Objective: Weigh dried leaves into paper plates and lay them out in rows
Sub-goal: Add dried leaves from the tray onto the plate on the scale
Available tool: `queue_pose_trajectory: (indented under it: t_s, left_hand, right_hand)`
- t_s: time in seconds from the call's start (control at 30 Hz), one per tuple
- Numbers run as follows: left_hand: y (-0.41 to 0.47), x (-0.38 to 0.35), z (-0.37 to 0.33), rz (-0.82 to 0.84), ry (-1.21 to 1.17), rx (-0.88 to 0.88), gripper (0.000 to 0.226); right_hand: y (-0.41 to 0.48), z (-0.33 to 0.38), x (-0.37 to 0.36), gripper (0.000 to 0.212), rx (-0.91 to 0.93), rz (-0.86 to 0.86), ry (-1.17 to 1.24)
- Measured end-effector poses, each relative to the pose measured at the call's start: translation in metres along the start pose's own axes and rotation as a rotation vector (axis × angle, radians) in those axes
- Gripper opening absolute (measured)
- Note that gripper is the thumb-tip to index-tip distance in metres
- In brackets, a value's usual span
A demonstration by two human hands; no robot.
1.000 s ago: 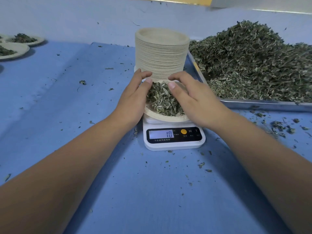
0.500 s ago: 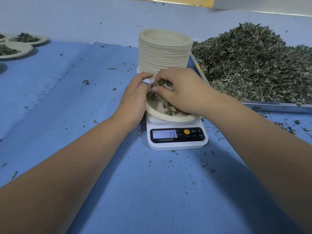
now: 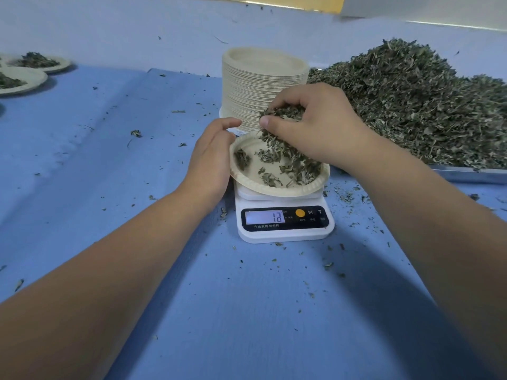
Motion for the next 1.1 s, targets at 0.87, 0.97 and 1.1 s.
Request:
queue_pose_trajectory:
  t_s: [0.87,0.97,1.1]
  left_hand:
    - [-0.009,-0.006,-0.018,0.058,0.074,-0.209,0.023]
    - [-0.009,-0.005,-0.021,0.053,0.094,-0.237,0.025]
    - [-0.01,-0.004,-0.023,0.037,0.118,-0.223,0.03]
  right_hand:
    - [0.014,0.008,0.014,0.029,0.0,-0.15,0.019]
    - [0.015,0.008,0.01,0.028,-0.012,-0.091,0.023]
    - [0.012,0.012,-0.007,0.021,0.033,0.062,-0.034]
Point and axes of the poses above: each hand's wrist, its own y-axis towards the middle knuckle, its own x-axis out of the back of the hand, z = x × y, the point moved 10 cm from there along y, towards the middle knuckle, and after that the axes turned 3 degrees about -z, right-handed, at the moved point
